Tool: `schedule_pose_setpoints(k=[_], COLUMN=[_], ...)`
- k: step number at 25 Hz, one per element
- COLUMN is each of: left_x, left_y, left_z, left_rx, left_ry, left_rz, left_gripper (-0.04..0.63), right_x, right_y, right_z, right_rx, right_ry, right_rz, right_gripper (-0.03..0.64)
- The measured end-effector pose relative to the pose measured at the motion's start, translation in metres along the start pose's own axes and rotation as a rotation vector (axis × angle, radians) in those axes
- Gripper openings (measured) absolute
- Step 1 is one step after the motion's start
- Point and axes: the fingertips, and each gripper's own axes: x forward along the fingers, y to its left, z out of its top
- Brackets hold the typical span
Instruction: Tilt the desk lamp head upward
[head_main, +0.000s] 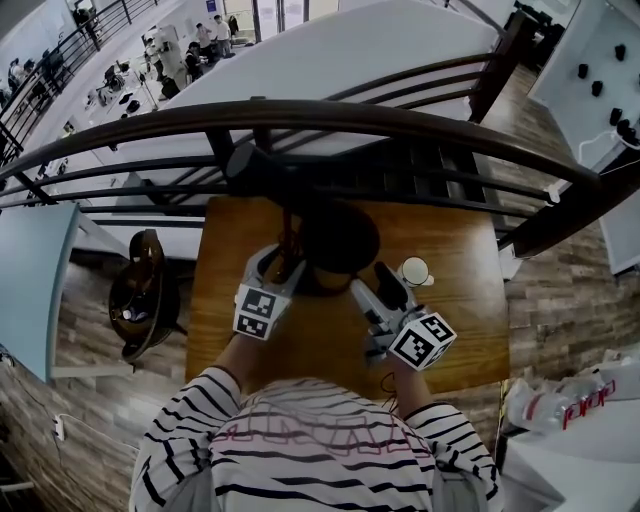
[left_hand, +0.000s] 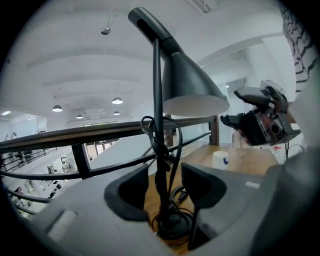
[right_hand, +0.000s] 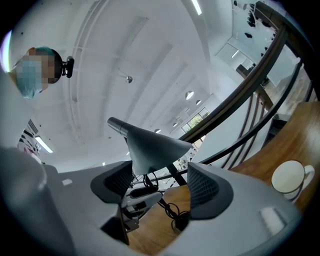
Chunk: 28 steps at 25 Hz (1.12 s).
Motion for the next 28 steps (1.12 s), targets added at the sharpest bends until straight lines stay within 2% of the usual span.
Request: schedule_pose_setpoints(k=[2,5,12,28], left_x=[0.005,0.007,0.009,0.009], left_y=[0.001,0.005,0.005,0.005], left_z=[-0.001,-0.002,0.0,-0.003], left_rx=[0.008,0.014,0.052,0.009], left_ry=[0.007,0.015,0.01,-0.004], left_rz=[-0.006,-0.002,-0.022,-0.049], left_gripper=[0.145,0.092,0.077,0.078], right_x=[0.003,0.007,0.012,0.013], right_y=[-0.002,-0.002,-0.003,0.007], right_z=[0.001,0.001,0.002,0.013], right_rx=[0.002,0.012,0.026,0.075], right_ry=[-0.002,-0.002,-0.003,-0.047], right_rz=[0.005,0.014,0.023,0.067], right_gripper=[0.331,0.331,0.331,0.337])
